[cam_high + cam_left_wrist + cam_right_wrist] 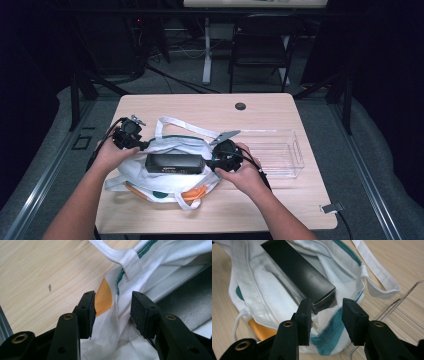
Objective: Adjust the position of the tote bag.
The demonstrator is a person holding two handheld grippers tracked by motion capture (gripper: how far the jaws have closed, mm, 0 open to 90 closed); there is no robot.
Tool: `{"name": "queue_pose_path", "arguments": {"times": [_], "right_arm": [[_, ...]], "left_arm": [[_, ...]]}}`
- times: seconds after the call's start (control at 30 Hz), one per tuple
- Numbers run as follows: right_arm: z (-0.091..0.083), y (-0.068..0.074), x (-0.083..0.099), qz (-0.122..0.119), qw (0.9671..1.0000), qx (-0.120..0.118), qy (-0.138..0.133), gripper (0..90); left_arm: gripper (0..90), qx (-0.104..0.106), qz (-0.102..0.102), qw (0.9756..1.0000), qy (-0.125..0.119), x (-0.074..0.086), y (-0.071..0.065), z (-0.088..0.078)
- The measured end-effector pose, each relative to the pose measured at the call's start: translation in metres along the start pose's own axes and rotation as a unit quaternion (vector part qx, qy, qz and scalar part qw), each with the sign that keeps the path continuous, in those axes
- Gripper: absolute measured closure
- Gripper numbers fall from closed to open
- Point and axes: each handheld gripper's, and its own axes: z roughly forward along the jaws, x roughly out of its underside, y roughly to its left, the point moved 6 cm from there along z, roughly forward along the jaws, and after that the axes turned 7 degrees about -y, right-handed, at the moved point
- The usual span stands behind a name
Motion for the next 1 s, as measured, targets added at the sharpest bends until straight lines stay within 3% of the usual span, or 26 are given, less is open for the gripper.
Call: {"name": "queue_pose_path", "arguments": {"times": [0.27,0.57,0.87,1.0], "right_arm": [[-0.008,0.002,-0.003,-0.001,0.9999,-0.006,-0.012,59.6],[-0.013,-0.001,-0.002,0.003,0.9999,-0.006,-0.008,59.6],[-0.026,-0.009,-0.005,0.011,0.9999,-0.005,-0.004,59.7],[-0.030,-0.014,-0.004,0.020,0.9998,-0.003,0.001,59.7]], "left_arm": [[56.4,0.002,0.037,0.9993,0.004,-0.001,-0.007,-0.010],[57.3,0.006,0.055,0.9985,0.002,-0.001,-0.010,-0.015],[56.4,0.034,0.097,0.9946,0.010,-0.005,-0.028,-0.022],[53.0,0.037,0.116,0.9925,0.005,-0.009,-0.036,-0.023]]}}
